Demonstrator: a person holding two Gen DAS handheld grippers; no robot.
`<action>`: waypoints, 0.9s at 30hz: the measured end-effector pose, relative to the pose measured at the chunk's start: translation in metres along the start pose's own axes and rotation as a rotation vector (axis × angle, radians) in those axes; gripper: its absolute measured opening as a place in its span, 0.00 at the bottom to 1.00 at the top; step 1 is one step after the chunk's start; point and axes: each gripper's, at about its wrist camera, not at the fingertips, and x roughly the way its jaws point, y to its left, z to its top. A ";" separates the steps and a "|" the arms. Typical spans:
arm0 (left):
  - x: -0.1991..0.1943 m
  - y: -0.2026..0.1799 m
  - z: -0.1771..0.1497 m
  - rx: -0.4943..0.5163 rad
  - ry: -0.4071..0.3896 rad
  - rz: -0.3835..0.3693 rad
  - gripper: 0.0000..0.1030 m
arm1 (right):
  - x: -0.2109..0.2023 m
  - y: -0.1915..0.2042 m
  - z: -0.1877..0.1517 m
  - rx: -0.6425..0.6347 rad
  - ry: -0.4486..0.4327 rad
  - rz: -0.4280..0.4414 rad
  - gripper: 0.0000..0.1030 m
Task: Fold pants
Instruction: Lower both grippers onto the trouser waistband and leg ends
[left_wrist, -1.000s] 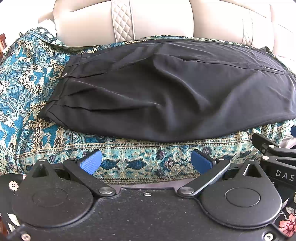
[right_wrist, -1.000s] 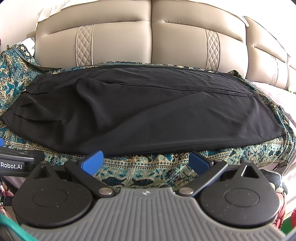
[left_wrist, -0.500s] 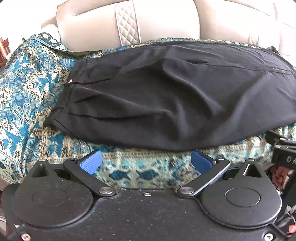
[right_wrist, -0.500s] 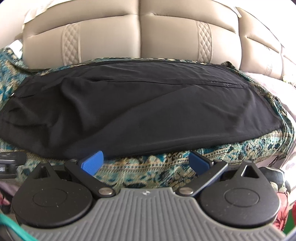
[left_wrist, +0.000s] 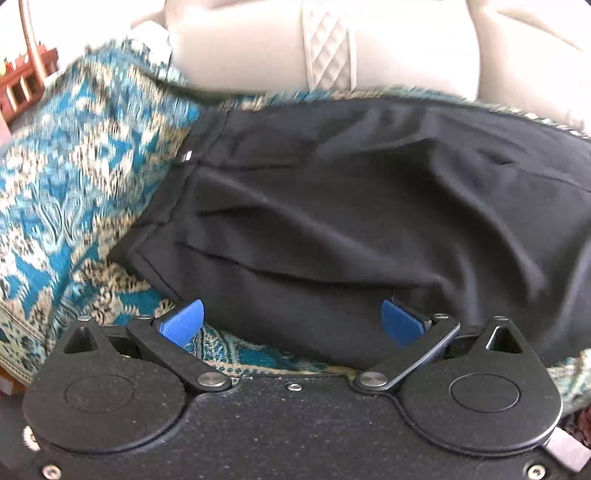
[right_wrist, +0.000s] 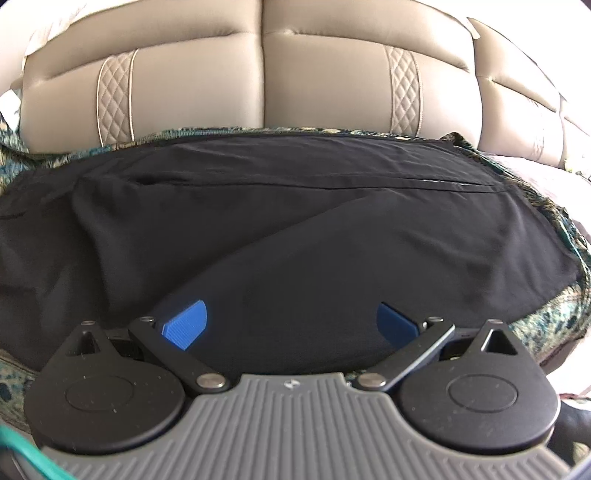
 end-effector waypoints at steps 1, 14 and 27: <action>0.005 0.003 0.000 -0.008 0.010 0.003 1.00 | 0.005 0.002 -0.001 -0.010 -0.001 0.001 1.00; 0.047 0.030 0.016 -0.030 0.012 0.022 1.00 | 0.044 0.009 0.008 -0.016 -0.008 0.020 1.00; 0.063 0.055 0.009 -0.144 0.008 -0.047 1.00 | 0.054 0.000 0.000 0.027 -0.016 0.043 1.00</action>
